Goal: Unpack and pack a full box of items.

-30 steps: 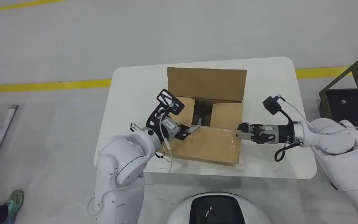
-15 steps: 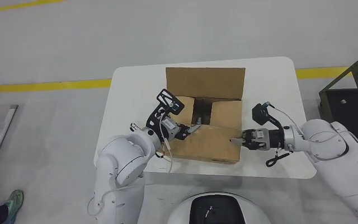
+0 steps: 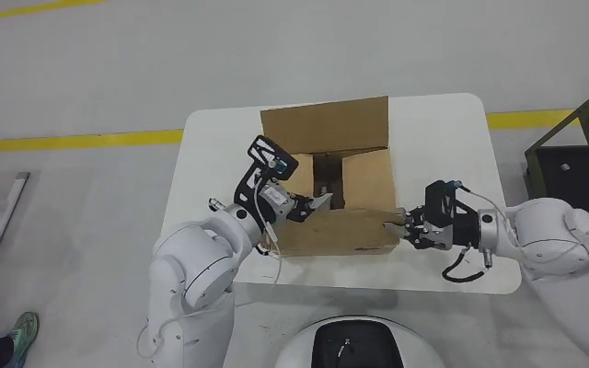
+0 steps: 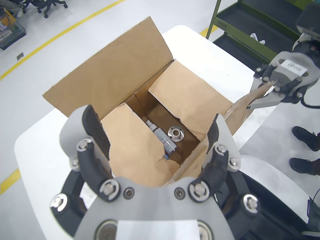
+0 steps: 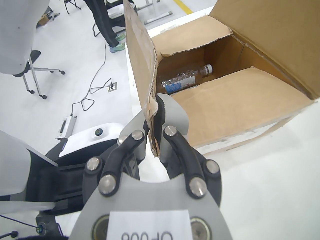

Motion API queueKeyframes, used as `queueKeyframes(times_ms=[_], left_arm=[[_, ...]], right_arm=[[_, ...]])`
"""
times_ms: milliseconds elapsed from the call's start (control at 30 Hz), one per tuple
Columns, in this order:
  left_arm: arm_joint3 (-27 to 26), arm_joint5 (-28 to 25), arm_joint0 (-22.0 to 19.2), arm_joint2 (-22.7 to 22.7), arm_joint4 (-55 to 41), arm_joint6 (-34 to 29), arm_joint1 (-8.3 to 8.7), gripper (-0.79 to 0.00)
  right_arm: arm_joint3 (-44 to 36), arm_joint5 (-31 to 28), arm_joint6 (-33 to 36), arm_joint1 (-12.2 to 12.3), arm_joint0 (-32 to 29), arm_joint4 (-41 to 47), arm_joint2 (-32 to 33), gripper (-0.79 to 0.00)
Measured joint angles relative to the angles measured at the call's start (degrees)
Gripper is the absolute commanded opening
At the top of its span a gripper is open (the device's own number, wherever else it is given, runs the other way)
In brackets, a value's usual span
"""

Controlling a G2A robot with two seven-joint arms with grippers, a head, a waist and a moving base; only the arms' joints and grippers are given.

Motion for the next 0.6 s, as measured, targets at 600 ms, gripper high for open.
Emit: queueKeyframes(times_ms=[600], left_arm=[[5.9, 2.8, -5.0, 6.4, 0.6, -10.8, 1.36, 0.0]], right_arm=[[-6.5, -3.1, -22.9, -0.3, -6.1, -26.2, 1.6, -0.606]])
